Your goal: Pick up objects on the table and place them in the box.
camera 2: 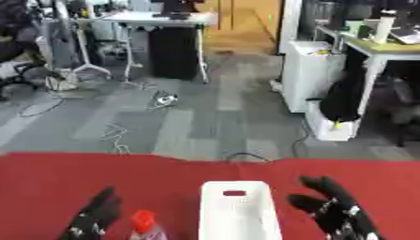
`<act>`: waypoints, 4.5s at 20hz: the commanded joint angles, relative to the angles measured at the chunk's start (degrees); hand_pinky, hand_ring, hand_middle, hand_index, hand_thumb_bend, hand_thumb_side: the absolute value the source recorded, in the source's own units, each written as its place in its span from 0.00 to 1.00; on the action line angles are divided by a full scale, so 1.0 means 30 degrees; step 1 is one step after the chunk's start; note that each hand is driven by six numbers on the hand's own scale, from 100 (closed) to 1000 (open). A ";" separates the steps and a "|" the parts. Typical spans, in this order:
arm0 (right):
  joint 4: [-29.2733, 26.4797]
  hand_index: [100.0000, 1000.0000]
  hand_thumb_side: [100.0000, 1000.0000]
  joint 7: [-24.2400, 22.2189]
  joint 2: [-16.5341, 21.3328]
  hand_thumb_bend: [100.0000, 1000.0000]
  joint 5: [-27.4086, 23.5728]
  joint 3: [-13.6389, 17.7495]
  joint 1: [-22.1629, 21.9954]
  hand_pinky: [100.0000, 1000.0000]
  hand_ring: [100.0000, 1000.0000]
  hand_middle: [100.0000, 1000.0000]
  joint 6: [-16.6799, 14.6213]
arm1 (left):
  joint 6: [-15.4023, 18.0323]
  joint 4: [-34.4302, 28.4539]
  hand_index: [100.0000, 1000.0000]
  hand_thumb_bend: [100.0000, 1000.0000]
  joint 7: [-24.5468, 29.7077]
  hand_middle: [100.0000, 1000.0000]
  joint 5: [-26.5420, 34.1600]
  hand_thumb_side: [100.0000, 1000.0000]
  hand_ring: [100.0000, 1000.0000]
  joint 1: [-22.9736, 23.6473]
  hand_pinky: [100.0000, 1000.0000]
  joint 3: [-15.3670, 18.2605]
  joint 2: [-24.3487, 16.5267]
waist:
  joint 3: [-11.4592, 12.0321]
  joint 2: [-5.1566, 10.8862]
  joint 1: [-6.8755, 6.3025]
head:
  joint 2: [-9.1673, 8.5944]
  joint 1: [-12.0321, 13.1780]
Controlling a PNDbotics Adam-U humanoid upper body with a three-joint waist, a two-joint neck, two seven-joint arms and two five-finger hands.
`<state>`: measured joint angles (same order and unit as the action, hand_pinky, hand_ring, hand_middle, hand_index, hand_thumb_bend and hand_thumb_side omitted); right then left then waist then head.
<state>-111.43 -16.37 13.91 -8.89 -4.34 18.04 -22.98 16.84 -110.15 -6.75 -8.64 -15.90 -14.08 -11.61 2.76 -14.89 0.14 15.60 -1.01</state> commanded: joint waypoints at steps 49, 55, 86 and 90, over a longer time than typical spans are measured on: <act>-0.0056 1.00 0.82 0.0011 0.0108 0.26 0.0302 0.0162 -0.0105 0.86 0.81 0.91 -0.0001 | -0.2071 0.3052 0.89 0.77 0.0307 1.00 0.0973 0.39 1.00 -0.2725 0.94 0.1182 -0.0728 | -0.0058 0.0407 -0.0083 | 0.4920 0.0743; -0.0038 1.00 0.83 -0.0055 0.0127 0.27 0.0268 0.0141 -0.0150 0.86 0.81 0.91 -0.0024 | -0.2338 0.3003 0.88 0.77 0.0750 1.00 0.3138 0.39 1.00 -0.4021 0.94 0.1792 -0.1596 | -0.0079 0.0471 -0.0076 | 0.4848 0.0863; -0.0089 1.00 0.83 -0.0101 0.0099 0.27 0.0267 0.0150 0.0069 0.86 0.81 0.91 0.0004 | -0.2645 0.5855 0.85 0.71 0.4496 1.00 0.1897 0.58 1.00 -0.4130 0.93 0.1326 -0.1681 | -0.0345 0.0175 -0.0189 | 0.5361 0.0484; -0.0108 1.00 0.83 -0.0079 0.0104 0.27 0.0250 0.0160 0.0083 0.86 0.81 0.91 0.0009 | -0.2599 0.5953 0.85 0.69 0.4601 1.00 0.1779 0.61 1.00 -0.4015 0.94 0.1238 -0.1610 | -0.0360 0.0182 -0.0202 | 0.5375 0.0469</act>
<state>-110.91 -16.61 13.81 -8.07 -4.30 17.76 -23.08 8.89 -91.77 6.78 -2.75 -27.64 -10.23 -16.31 1.76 -15.11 -0.34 31.64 0.97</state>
